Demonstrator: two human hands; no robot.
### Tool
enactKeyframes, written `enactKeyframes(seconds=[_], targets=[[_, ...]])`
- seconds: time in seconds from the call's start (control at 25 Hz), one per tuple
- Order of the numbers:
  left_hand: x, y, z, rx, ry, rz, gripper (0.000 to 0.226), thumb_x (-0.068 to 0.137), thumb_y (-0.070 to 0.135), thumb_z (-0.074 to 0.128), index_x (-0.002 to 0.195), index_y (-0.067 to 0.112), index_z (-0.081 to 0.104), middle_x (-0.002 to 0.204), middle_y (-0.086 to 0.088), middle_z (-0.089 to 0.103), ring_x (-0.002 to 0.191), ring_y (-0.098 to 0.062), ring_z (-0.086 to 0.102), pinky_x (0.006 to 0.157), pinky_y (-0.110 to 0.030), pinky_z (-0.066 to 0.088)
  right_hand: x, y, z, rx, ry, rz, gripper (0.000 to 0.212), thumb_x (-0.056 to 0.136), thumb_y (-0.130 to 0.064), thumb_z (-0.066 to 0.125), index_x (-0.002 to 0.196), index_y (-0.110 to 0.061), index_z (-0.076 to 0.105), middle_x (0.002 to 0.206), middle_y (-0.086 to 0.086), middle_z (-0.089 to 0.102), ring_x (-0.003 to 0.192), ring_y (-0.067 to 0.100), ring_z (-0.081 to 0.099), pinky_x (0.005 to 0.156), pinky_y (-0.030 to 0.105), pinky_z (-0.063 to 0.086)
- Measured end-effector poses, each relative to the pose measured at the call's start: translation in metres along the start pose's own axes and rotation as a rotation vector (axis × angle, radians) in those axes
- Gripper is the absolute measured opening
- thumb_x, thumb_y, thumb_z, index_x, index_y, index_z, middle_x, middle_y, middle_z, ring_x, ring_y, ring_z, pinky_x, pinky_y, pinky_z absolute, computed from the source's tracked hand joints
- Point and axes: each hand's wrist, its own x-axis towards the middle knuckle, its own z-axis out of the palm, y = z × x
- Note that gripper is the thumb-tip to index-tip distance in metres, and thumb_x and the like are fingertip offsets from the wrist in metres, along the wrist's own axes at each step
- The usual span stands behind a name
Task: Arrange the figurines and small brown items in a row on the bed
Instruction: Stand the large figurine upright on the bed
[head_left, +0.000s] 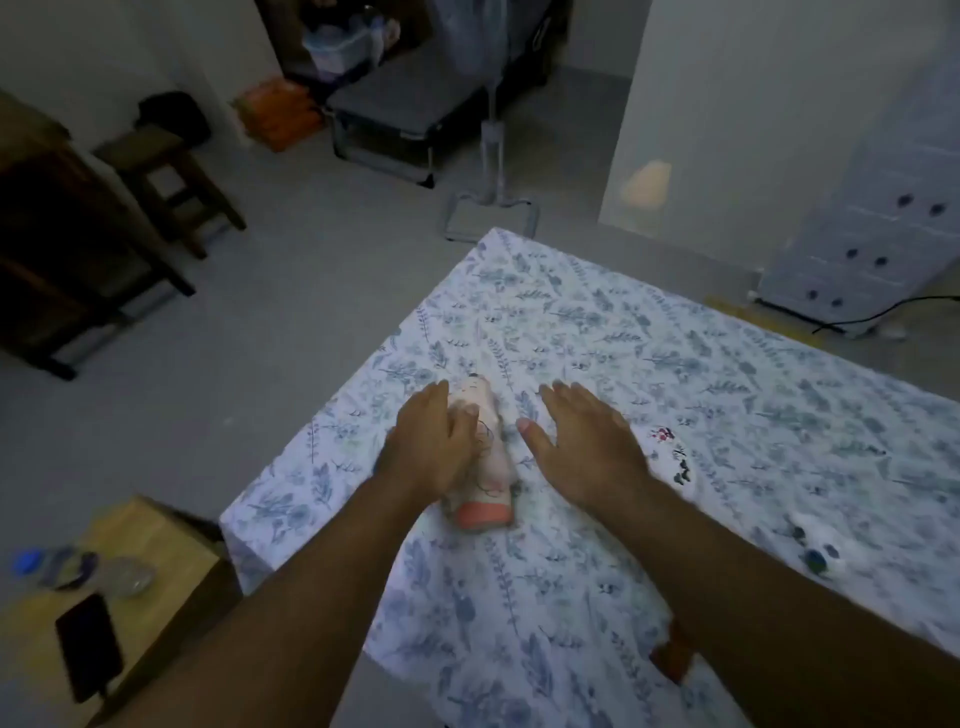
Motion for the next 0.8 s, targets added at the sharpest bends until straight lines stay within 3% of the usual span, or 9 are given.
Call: enactKeyframes(seconds=[0.12, 0.2, 0.32, 0.4, 0.48, 0.52, 0.6, 0.72, 0.8], targets=[[0.021, -0.041, 0.012, -0.205, -0.11, -0.154, 0.06, 0.103, 0.045, 0.042, 0.152, 0.012, 0.033, 0.149, -0.008, 0.05, 0.138, -0.026, 0.046, 0.103, -0.027, 0.035, 0.021, -0.027, 0.045, 0.305, -0.167, 0.142, 0.061, 0.097, -0.055, 0.043, 0.147, -0.02, 0.039, 0.147, 0.009, 0.05, 0.136, 0.028, 0.045, 0.112, 0.044, 0.036], [0.025, -0.056, 0.019, -0.313, -0.254, -0.225, 0.066, 0.102, 0.053, 0.039, 0.157, 0.018, 0.026, 0.153, -0.006, 0.046, 0.139, -0.025, 0.046, 0.111, -0.03, 0.035, 0.026, -0.038, 0.067, 0.485, -0.23, 0.249, 0.058, 0.092, -0.061, 0.043, 0.139, -0.028, 0.043, 0.127, 0.006, 0.065, 0.115, 0.028, 0.062, 0.099, 0.046, 0.049], [0.033, -0.055, 0.015, -0.455, -0.341, -0.218, 0.057, 0.102, 0.048, 0.045, 0.153, 0.025, 0.032, 0.144, -0.003, 0.057, 0.122, -0.018, 0.06, 0.108, -0.037, 0.046, 0.027, -0.037, 0.069, 0.688, -0.237, 0.322, 0.058, 0.088, -0.06, 0.051, 0.142, -0.039, 0.04, 0.125, -0.006, 0.067, 0.106, 0.02, 0.067, 0.096, 0.046, 0.053], [0.037, -0.044, 0.007, -0.518, -0.376, -0.155, 0.062, 0.101, 0.041, 0.053, 0.156, 0.029, 0.026, 0.125, 0.005, 0.063, 0.103, -0.009, 0.066, 0.088, -0.027, 0.056, 0.025, -0.028, 0.058, 0.871, -0.187, 0.338, 0.062, 0.092, -0.037, 0.064, 0.147, -0.039, 0.035, 0.123, -0.008, 0.067, 0.103, 0.014, 0.07, 0.092, 0.045, 0.057], [0.042, -0.026, 0.0, -0.573, -0.404, -0.046, 0.063, 0.098, 0.032, 0.061, 0.152, 0.04, 0.029, 0.112, 0.018, 0.061, 0.095, -0.002, 0.067, 0.068, -0.016, 0.056, 0.021, -0.017, 0.04, 1.009, -0.103, 0.358, 0.081, 0.09, -0.015, 0.071, 0.154, -0.034, 0.025, 0.119, -0.01, 0.063, 0.098, 0.001, 0.068, 0.08, 0.03, 0.06], [0.047, -0.017, -0.001, -0.585, -0.415, 0.022, 0.06, 0.097, 0.027, 0.065, 0.144, 0.048, 0.035, 0.11, 0.022, 0.062, 0.096, -0.001, 0.067, 0.067, -0.015, 0.056, 0.019, -0.012, 0.031, 1.042, -0.042, 0.349, 0.087, 0.087, -0.007, 0.073, 0.154, -0.032, 0.024, 0.116, -0.013, 0.062, 0.094, -0.005, 0.067, 0.073, 0.02, 0.058], [0.056, 0.001, 0.0, -0.568, -0.436, 0.178, 0.059, 0.094, 0.018, 0.069, 0.133, 0.055, 0.045, 0.113, 0.026, 0.066, 0.104, 0.0, 0.067, 0.075, -0.017, 0.058, 0.017, -0.002, 0.019, 1.044, 0.093, 0.322, 0.082, 0.083, 0.004, 0.074, 0.146, -0.034, 0.037, 0.112, -0.015, 0.066, 0.096, -0.007, 0.069, 0.071, 0.015, 0.056], [0.064, 0.017, 0.011, -0.547, -0.437, 0.343, 0.062, 0.092, 0.01, 0.069, 0.144, 0.035, 0.046, 0.13, 0.021, 0.06, 0.118, -0.004, 0.06, 0.081, -0.022, 0.059, 0.013, 0.007, 0.015, 1.049, 0.23, 0.317, 0.075, 0.081, 0.011, 0.072, 0.14, -0.029, 0.051, 0.116, -0.011, 0.072, 0.106, 0.004, 0.07, 0.082, 0.025, 0.059], [0.065, 0.015, 0.02, -0.54, -0.428, 0.397, 0.061, 0.092, 0.009, 0.069, 0.143, 0.035, 0.046, 0.136, 0.016, 0.058, 0.123, -0.008, 0.058, 0.088, -0.025, 0.058, 0.009, 0.007, 0.02, 1.04, 0.285, 0.313, 0.07, 0.079, 0.014, 0.073, 0.129, -0.031, 0.054, 0.111, -0.017, 0.071, 0.104, -0.002, 0.068, 0.082, 0.018, 0.057]])
